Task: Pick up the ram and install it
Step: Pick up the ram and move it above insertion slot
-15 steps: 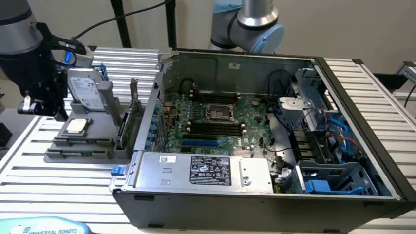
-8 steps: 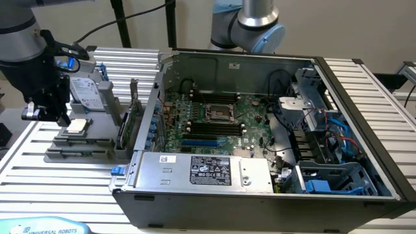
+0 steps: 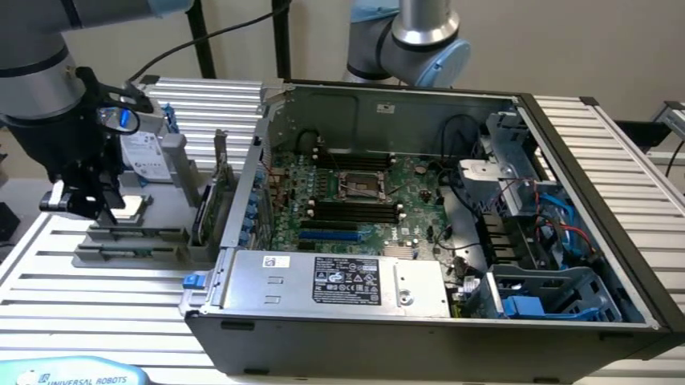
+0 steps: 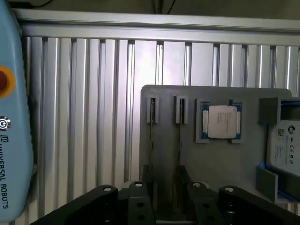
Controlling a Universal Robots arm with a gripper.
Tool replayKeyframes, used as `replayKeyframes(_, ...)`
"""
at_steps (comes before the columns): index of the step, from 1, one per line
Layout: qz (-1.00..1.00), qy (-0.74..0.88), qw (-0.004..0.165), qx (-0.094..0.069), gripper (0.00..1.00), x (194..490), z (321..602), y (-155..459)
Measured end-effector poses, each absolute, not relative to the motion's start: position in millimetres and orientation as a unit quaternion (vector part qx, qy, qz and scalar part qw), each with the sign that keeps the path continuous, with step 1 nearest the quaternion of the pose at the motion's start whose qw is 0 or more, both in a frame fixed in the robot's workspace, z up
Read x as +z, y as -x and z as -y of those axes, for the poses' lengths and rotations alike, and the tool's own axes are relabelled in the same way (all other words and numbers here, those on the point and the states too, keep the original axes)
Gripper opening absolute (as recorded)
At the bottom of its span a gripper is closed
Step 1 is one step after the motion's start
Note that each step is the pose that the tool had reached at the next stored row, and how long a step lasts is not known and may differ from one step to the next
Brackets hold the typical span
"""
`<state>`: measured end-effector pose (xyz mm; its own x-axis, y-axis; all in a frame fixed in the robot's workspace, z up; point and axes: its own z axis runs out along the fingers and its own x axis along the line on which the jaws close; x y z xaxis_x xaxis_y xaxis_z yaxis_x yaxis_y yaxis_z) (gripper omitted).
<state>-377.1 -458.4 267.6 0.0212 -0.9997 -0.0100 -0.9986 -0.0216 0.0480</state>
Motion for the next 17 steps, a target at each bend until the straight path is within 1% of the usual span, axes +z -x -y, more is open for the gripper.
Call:
replayKeyframes(1,0.699,-0.715,0.014,-0.02,0.36,266,459,377)
replayKeyframes(17,0.684,-0.729,0.014,-0.02,0.36,237,465,375)
